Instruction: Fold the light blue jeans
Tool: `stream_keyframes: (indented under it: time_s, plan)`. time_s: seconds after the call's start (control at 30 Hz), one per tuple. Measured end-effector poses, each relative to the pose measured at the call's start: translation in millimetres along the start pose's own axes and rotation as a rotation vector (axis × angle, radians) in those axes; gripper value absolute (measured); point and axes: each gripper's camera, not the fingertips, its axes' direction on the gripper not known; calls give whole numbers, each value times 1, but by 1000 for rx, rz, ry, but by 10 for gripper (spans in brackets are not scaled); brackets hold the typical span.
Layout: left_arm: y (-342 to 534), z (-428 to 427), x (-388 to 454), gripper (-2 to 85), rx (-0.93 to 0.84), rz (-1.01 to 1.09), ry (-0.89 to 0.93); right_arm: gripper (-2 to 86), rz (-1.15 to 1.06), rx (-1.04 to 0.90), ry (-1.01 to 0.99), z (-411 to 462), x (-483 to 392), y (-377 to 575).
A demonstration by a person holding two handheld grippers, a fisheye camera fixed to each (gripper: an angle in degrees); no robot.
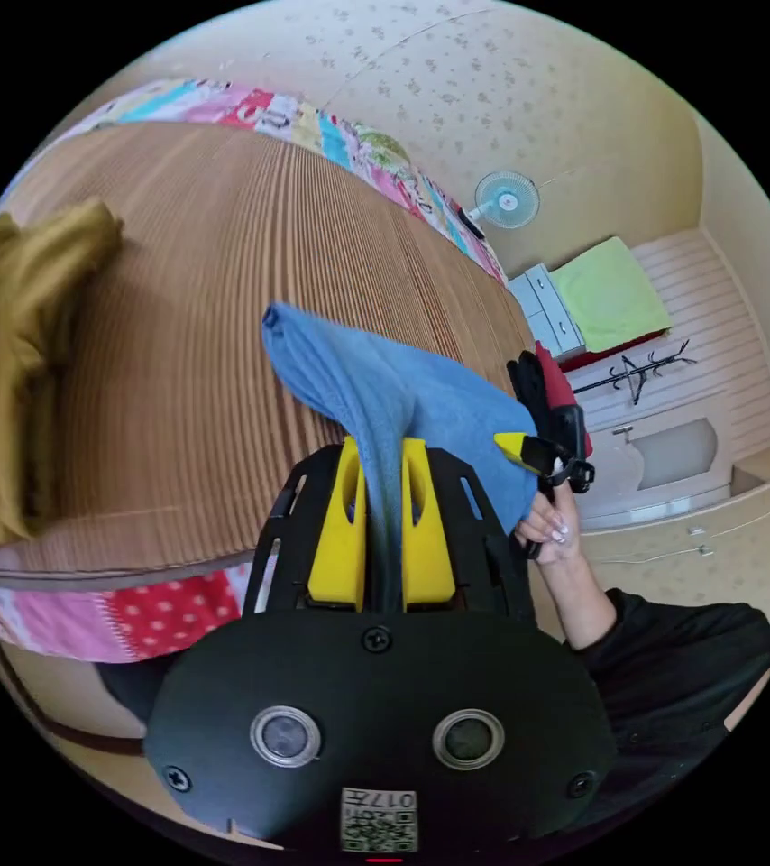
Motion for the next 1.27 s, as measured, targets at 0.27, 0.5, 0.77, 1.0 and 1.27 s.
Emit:
stream_keyframes:
  time_s: [0.27,0.5,0.77,1.0,1.27]
  plan:
    - [-30,-214,-14,66,270,105,-202,56,-318,-10,-57,111,-130,-86]
    - [6,-293,-102,133,321,-210,-413,99,-77,-221,122,268,-80,-115]
    - [199,-216,-103,84,370,-293,-298,15,9,-373,124,208,26,4]
    - [206,-129,-49,-5,154,-173,-156,9,107,-173,425,35,40,61]
    - [118,-32,56,-10,-204,92,55,31,159,260,574,-87,34,119]
